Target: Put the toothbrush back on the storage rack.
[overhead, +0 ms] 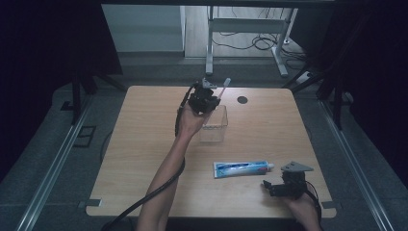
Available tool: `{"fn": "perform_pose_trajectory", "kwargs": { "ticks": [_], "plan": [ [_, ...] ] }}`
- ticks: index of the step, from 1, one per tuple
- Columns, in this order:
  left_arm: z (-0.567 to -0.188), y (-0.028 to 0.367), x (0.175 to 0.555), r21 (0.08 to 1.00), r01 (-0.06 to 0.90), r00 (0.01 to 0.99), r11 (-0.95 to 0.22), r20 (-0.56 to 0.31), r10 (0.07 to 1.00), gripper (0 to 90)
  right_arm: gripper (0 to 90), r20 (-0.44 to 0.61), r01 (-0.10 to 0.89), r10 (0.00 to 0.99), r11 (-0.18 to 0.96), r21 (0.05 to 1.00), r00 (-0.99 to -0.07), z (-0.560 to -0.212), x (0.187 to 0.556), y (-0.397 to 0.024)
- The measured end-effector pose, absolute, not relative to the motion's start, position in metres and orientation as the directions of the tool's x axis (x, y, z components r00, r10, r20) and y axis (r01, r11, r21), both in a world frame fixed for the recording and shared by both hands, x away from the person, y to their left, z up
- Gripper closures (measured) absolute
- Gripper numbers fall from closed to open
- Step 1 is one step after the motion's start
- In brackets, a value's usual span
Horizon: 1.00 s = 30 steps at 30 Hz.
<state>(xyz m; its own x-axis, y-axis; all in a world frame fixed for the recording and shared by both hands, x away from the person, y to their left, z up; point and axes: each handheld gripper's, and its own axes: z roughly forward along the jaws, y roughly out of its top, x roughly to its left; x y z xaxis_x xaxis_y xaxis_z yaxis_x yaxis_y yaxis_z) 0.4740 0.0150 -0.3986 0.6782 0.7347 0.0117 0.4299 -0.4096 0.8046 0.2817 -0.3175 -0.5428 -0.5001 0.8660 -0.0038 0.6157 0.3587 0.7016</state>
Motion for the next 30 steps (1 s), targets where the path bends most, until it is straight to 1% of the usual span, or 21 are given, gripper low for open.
{"fn": "perform_pose_trajectory", "kwargs": {
  "ticks": [30],
  "plan": [
    [-0.440, 0.016, 0.470, 0.780, 0.451, 0.674, -0.432, 0.019, 0.738, 79.0, 0.0, -0.004, 0.616, 0.866, 0.359, 0.701, -0.500, -0.543, 0.282, -0.317]
  ]
}}
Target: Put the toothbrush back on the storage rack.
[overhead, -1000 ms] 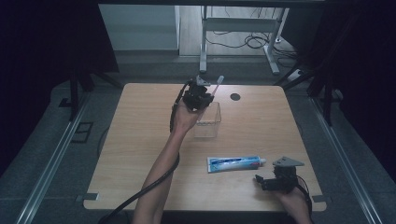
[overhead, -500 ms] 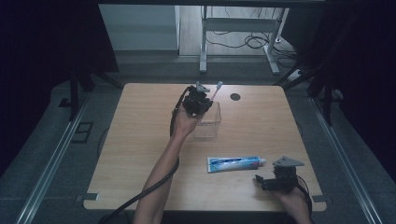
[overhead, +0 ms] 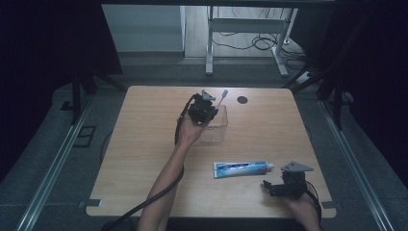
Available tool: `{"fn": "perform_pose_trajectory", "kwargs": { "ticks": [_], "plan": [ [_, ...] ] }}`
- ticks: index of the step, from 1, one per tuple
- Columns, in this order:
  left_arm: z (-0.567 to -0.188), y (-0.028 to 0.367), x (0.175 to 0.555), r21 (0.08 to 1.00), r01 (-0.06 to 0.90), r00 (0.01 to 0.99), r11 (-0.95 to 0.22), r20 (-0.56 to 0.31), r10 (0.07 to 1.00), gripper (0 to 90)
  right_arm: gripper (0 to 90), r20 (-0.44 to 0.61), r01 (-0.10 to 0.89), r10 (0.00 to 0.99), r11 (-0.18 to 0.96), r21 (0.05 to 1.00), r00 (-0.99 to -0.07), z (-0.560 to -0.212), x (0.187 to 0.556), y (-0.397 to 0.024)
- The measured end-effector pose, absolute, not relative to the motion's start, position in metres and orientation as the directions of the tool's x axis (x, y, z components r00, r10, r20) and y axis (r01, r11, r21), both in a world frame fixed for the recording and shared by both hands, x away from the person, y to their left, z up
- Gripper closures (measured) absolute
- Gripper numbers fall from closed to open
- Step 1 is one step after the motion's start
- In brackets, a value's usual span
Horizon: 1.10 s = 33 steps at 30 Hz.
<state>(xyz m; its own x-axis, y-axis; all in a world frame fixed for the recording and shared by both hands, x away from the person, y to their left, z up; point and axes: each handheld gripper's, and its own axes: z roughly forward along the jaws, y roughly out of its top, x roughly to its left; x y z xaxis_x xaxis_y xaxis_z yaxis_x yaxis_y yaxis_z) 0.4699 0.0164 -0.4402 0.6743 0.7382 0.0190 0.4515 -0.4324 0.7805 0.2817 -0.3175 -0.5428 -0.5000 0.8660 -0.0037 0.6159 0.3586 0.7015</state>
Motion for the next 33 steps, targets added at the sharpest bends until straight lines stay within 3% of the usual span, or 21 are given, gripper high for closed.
{"fn": "perform_pose_trajectory", "kwargs": {
  "ticks": [17, 33],
  "plan": [
    [-0.451, 0.011, 0.469, 0.766, 0.452, 0.680, -0.456, 0.035, 0.732, 79.0, 0.0, -0.003, 0.616, 0.866, 0.358, 0.701, -0.500, -0.543, 0.282, -0.317],
    [-0.457, -0.001, 0.465, 0.732, 0.429, 0.686, -0.528, 0.115, 0.718, 78.9, 0.0, -0.003, 0.617, 0.866, 0.358, 0.701, -0.500, -0.543, 0.282, -0.317]
  ]
}}
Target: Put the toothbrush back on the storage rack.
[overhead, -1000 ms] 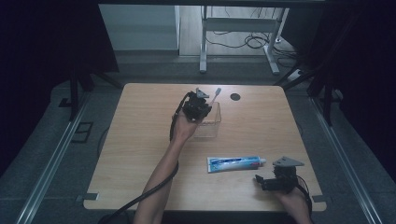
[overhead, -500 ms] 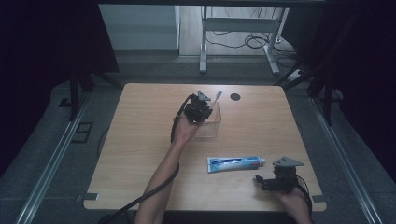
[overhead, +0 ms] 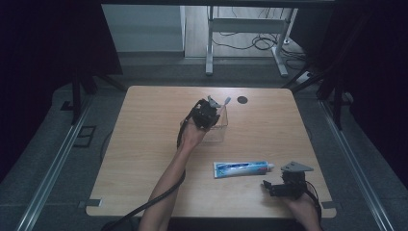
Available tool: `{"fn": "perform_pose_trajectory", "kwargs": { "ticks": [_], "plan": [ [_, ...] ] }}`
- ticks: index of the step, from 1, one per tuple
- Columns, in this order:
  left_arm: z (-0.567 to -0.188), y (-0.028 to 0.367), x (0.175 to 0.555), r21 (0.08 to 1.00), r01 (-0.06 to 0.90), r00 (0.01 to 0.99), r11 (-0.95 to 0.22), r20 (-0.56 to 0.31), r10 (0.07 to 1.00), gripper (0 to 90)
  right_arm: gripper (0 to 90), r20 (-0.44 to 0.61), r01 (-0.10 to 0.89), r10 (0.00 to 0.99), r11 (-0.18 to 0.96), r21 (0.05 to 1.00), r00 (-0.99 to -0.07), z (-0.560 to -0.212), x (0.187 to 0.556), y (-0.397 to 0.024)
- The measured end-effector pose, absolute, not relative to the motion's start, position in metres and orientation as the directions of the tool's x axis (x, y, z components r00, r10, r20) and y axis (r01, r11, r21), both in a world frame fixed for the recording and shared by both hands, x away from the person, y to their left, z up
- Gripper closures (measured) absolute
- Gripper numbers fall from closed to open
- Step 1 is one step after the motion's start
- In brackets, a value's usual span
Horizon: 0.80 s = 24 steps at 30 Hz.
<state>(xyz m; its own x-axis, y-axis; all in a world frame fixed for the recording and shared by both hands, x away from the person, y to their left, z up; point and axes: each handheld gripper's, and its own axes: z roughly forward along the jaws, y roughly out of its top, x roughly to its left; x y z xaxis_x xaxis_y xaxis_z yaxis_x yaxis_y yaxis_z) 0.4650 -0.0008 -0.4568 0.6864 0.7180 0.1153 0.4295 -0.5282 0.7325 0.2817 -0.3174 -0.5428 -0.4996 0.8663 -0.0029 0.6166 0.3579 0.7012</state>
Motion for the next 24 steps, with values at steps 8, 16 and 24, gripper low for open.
{"fn": "perform_pose_trajectory", "kwargs": {
  "ticks": [8, 16, 24],
  "plan": [
    [-0.4577, -0.0057, 0.4647, 0.698, 0.441, 0.685, -0.564, 0.145, 0.714, 78.8, 0.0, -0.002, 0.617, 0.866, 0.357, 0.701, -0.499, -0.5427, 0.2816, -0.3174],
    [-0.4585, -0.0092, 0.4642, 0.677, 0.440, 0.681, -0.590, 0.178, 0.711, 78.3, 0.0, -0.002, 0.617, 0.866, 0.357, 0.701, -0.499, -0.5427, 0.2816, -0.3174],
    [-0.4582, -0.0092, 0.4639, 0.669, 0.436, 0.684, -0.602, 0.188, 0.705, 75.3, 0.0, -0.002, 0.617, 0.866, 0.357, 0.701, -0.499, -0.5427, 0.2816, -0.3174]
  ]
}}
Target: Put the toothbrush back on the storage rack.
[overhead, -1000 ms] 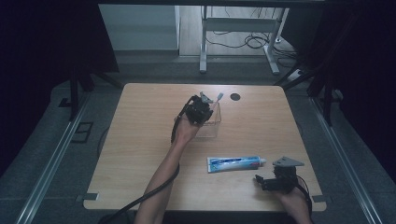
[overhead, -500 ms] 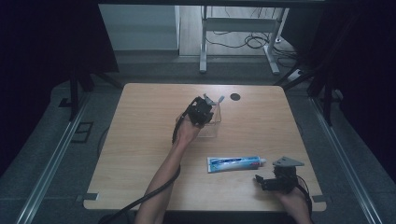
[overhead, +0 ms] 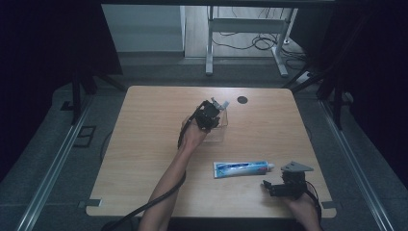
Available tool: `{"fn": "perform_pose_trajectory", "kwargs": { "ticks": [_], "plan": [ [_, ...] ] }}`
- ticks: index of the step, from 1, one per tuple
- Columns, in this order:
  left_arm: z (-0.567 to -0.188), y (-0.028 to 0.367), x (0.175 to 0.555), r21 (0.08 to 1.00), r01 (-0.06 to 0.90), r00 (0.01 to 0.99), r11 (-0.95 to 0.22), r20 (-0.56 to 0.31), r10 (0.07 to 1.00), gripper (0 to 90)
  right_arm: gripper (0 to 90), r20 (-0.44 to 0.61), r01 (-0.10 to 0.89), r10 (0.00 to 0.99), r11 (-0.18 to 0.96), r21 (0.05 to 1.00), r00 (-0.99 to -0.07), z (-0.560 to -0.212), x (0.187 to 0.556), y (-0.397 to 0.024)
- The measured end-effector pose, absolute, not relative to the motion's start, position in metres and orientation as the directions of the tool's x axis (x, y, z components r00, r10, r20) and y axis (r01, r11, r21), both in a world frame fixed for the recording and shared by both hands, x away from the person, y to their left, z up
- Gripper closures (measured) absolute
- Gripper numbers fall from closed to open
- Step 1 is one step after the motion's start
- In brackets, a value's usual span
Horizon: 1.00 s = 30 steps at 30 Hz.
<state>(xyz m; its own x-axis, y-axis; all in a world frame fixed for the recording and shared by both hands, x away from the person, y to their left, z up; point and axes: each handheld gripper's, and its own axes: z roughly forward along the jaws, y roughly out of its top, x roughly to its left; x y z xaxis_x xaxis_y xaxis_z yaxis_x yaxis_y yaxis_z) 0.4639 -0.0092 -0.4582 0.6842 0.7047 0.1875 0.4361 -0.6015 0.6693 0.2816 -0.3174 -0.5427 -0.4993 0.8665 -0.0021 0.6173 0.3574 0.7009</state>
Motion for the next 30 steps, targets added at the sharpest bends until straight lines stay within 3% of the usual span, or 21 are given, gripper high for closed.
{"fn": "perform_pose_trajectory", "kwargs": {
  "ticks": [9, 30],
  "plan": [
    [-0.456, -0.007, 0.463, 0.677, 0.444, 0.679, -0.587, 0.172, 0.713, 68.2, 0.0, -0.002, 0.617, 0.866, 0.357, 0.701, -0.499, -0.543, 0.282, -0.317],
    [-0.424, 0.004, 0.450, 0.741, 0.447, 0.678, -0.500, 0.084, 0.731, 34.3, 0.0, -0.004, 0.616, 0.866, 0.359, 0.701, -0.500, -0.543, 0.282, -0.318]
  ]
}}
